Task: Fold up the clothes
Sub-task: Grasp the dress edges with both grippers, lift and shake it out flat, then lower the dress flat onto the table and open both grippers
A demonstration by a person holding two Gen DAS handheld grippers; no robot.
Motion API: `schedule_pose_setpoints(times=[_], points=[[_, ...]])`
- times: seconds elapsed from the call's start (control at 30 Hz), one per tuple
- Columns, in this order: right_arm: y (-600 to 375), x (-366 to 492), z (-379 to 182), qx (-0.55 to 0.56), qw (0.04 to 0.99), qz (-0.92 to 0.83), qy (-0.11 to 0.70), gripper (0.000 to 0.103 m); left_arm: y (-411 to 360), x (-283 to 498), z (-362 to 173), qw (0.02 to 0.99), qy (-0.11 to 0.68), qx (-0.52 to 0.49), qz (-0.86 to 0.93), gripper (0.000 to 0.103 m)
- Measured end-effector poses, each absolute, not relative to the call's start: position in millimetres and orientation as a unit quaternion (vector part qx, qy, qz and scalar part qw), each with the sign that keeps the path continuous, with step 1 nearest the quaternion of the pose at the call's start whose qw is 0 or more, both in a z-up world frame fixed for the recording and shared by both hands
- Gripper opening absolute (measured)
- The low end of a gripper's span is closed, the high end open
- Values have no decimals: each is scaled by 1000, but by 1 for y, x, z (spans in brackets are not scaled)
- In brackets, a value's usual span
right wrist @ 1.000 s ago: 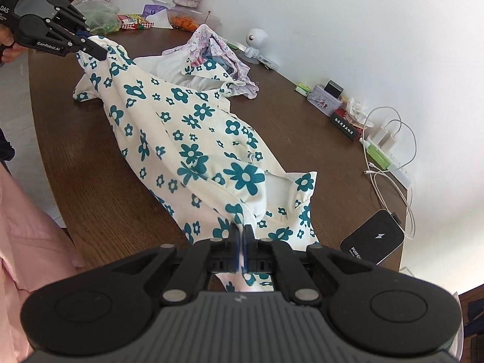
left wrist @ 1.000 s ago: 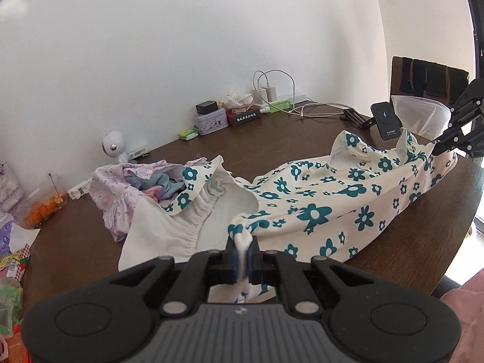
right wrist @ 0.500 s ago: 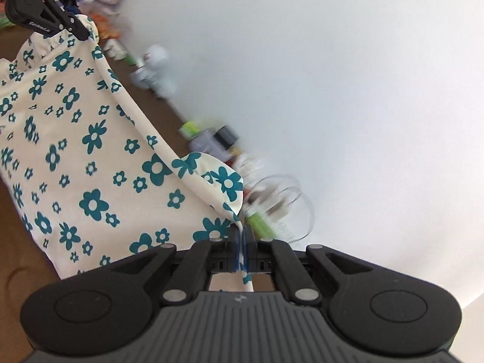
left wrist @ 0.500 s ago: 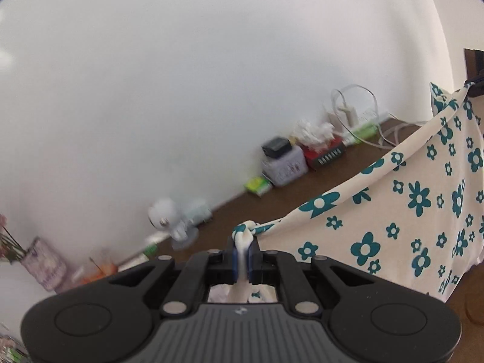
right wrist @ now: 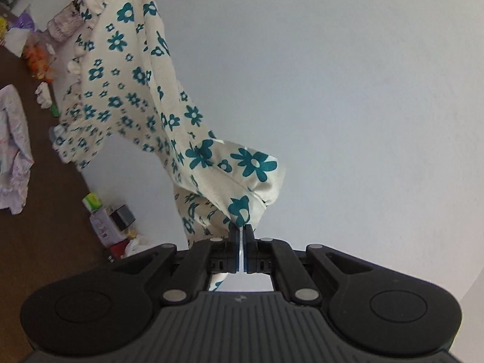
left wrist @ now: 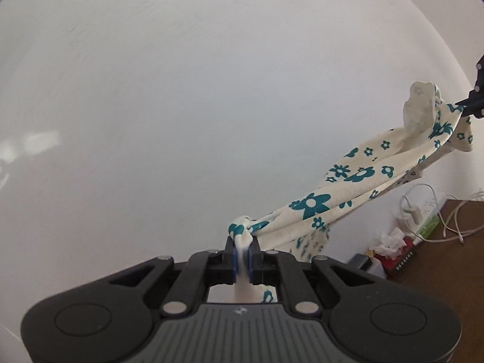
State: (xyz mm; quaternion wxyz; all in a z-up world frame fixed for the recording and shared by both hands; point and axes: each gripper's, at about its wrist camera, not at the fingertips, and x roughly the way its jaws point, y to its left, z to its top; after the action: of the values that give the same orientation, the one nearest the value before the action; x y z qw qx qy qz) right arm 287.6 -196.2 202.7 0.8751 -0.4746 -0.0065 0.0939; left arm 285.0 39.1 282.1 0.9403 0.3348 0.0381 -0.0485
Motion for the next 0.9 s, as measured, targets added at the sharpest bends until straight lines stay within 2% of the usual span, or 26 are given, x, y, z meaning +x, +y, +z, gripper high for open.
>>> schedule_pose_setpoints(times=[0.13, 0.3, 0.43, 0.6, 0.73, 0.77, 0.8, 0.87, 0.9], points=[[-220, 235, 112, -486, 860, 146, 60, 1, 36, 222, 186, 923, 120, 350, -106, 5], [-250, 144, 25, -480, 839, 213, 141, 1, 34, 151, 75, 906, 227, 307, -182, 1], [-266, 89, -7, -474, 827, 242, 181, 1, 28, 110, 38, 897, 262, 274, -229, 1], [-283, 57, -21, -460, 829, 246, 203, 1, 31, 88, 25, 891, 281, 262, -243, 1], [-289, 53, -23, -432, 839, 250, 216, 3, 40, 86, 28, 901, 284, 245, -219, 14], [-290, 54, -24, -423, 842, 251, 220, 5, 43, 90, 31, 904, 284, 238, -213, 21], [-291, 57, -22, -407, 849, 252, 222, 9, 46, 96, 35, 907, 285, 231, -204, 38], [-297, 61, -8, -363, 868, 254, 225, 27, 53, 108, 41, 914, 287, 219, -187, 55], [-300, 68, 3, -331, 878, 258, 228, 39, 58, 117, 44, 916, 289, 216, -174, 56]])
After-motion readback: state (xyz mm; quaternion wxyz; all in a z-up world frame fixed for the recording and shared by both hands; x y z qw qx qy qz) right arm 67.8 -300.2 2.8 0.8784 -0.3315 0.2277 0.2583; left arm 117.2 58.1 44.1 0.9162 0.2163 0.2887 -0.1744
